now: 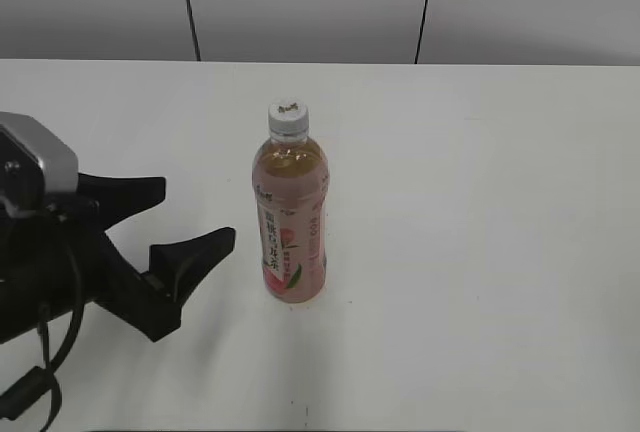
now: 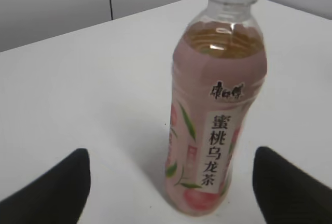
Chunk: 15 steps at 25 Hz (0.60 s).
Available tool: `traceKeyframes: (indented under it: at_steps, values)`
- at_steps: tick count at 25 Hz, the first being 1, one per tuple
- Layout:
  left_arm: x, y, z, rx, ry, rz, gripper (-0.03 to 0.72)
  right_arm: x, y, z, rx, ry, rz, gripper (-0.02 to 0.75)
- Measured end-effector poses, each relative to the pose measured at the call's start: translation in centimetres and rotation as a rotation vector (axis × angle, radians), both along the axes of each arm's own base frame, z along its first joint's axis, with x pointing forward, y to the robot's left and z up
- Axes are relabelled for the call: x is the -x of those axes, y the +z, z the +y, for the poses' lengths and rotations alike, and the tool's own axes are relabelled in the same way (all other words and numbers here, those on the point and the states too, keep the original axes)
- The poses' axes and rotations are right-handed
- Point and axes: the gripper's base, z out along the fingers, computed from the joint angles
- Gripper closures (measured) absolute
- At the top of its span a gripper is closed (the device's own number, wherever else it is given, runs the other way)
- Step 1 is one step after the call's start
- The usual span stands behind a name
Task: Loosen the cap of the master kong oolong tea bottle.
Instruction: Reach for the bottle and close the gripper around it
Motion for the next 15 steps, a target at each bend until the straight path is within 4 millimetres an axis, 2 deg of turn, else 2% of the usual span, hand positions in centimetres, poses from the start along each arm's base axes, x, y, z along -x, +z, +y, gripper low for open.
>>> traceKeyframes:
  at_steps: [4, 10, 15]
  values:
    - [-0.5, -1.5, -0.8, 0.069, -0.035, -0.01, 0.088, 0.0, 0.0, 0.0, 0.0, 0.0, 0.0, 0.174]
    - [-0.5, -5.4, -1.5, 0.036, -0.1, 0.104, 0.083, 0.0, 0.0, 0.0, 0.0, 0.0, 0.0, 0.174]
    - [-1.5, -6.6, -2.5, 0.025, -0.149, 0.118, 0.083, 0.0, 0.0, 0.0, 0.0, 0.0, 0.0, 0.174]
